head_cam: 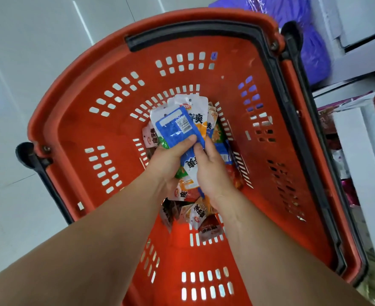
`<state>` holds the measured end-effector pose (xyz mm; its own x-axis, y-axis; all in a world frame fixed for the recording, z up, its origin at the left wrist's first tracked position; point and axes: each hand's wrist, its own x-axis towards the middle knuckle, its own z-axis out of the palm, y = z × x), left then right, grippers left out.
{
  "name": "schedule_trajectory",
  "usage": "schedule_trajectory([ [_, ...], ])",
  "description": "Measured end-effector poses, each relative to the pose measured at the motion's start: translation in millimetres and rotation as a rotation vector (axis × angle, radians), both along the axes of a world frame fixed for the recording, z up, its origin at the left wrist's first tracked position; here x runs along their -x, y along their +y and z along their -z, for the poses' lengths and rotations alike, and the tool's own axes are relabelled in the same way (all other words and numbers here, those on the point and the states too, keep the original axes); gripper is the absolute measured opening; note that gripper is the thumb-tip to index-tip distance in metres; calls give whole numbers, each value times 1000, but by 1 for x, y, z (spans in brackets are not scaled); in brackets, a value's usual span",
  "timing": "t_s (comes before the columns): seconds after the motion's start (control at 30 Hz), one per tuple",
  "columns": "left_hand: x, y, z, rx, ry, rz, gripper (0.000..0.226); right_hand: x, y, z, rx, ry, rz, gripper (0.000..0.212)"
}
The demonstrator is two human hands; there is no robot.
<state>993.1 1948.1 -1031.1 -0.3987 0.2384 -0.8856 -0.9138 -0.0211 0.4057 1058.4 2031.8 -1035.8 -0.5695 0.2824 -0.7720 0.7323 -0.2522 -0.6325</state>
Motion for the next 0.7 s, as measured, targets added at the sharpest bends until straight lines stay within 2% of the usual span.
schedule_trajectory([
  [0.1, 0, -4, 4, 17, 18, -3, 29, -5, 2, -2, 58, 9, -4, 41],
  [0.2, 1, -12, 5, 97, 15, 6, 29, -12, 8, -1, 182, 14, -36, 40],
  [0.27, 3, -15, 6, 182, 10, -18, 32, -16, 13, 3, 190, -27, -23, 40],
  [0.33, 4, -18, 11, 283, 40, -34, 34, -21, 20, 19, 20, -113, -47, 39],
  [0.43, 1, -21, 22, 410, 132, -15, 32, -27, 35, 47, -393, -257, -225, 42],
  [0.5, -3, -20, 28, 457, 172, -26, 32, -26, 43, 60, -557, -244, -265, 43],
  [0.6, -6, -18, 37, 486, 184, -15, 33, -16, 46, 72, -621, -164, -398, 63],
  [0.7, -6, -19, 42, 507, 195, 6, 35, -7, 45, 87, -533, -173, -687, 77],
])
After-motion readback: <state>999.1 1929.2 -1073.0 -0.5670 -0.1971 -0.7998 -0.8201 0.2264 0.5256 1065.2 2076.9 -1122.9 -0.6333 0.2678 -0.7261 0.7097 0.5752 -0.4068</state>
